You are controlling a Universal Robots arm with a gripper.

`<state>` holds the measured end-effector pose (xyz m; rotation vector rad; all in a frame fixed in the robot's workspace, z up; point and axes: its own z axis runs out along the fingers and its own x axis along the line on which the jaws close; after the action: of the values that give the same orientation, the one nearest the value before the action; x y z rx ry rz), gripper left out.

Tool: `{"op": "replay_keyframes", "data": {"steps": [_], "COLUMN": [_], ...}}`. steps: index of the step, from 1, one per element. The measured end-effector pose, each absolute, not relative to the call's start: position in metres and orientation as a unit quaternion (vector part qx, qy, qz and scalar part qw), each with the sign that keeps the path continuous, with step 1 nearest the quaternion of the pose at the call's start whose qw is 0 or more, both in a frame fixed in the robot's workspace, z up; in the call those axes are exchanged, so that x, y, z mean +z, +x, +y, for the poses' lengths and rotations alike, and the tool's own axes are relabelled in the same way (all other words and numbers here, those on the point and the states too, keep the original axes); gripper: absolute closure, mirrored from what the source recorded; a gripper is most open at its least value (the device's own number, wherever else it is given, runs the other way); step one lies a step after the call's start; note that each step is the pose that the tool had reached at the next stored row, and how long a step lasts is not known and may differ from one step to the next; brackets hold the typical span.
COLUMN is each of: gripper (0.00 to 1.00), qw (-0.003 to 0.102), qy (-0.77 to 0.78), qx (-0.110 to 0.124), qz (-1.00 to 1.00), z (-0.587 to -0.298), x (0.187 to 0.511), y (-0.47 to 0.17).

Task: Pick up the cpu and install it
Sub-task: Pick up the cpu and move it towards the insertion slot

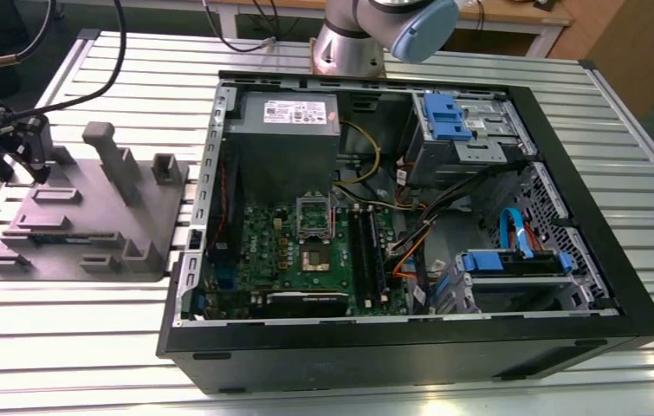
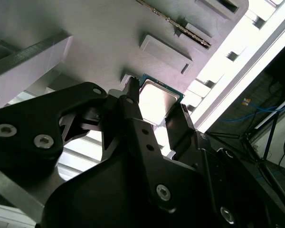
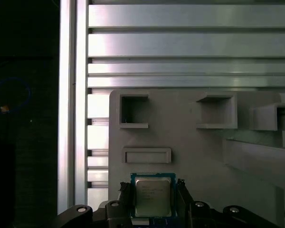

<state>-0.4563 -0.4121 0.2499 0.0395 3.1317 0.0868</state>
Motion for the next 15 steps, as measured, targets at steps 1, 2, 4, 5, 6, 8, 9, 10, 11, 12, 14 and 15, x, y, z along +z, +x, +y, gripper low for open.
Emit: {"op": "replay_keyframes", "data": {"steps": [1, 2, 4, 5, 6, 8, 9, 10, 11, 12, 14, 15], "gripper": [0.53, 0.53, 0.53, 0.53, 0.53, 0.53, 0.53, 0.53, 0.53, 0.53, 0.53, 0.53], "qw": [0.004, 0.004, 0.004, 0.004, 0.004, 0.004, 0.004, 0.004, 0.004, 0.004, 0.004, 0.004], "qy": [0.013, 0.013, 0.013, 0.013, 0.013, 0.013, 0.013, 0.013, 0.013, 0.013, 0.013, 0.013], "qx": [0.028, 0.028, 0.028, 0.028, 0.028, 0.028, 0.028, 0.028, 0.028, 0.028, 0.028, 0.028], "qz": [1.0, 1.0, 1.0, 1.0, 1.0, 1.0, 1.0, 1.0, 1.0, 1.0, 1.0, 1.0], "z": [-0.412, -0.412, -0.412, -0.412, -0.412, -0.412, -0.412, -0.412, -0.412, -0.412, -0.412, -0.412], "x": [0.25, 0.25, 0.252, 0.253, 0.254, 0.256, 0.258, 0.259, 0.26, 0.261, 0.263, 0.263], "y": [-0.456, -0.456, -0.456, -0.456, -0.456, -0.456, -0.456, -0.456, -0.456, -0.456, -0.456, -0.456]}}
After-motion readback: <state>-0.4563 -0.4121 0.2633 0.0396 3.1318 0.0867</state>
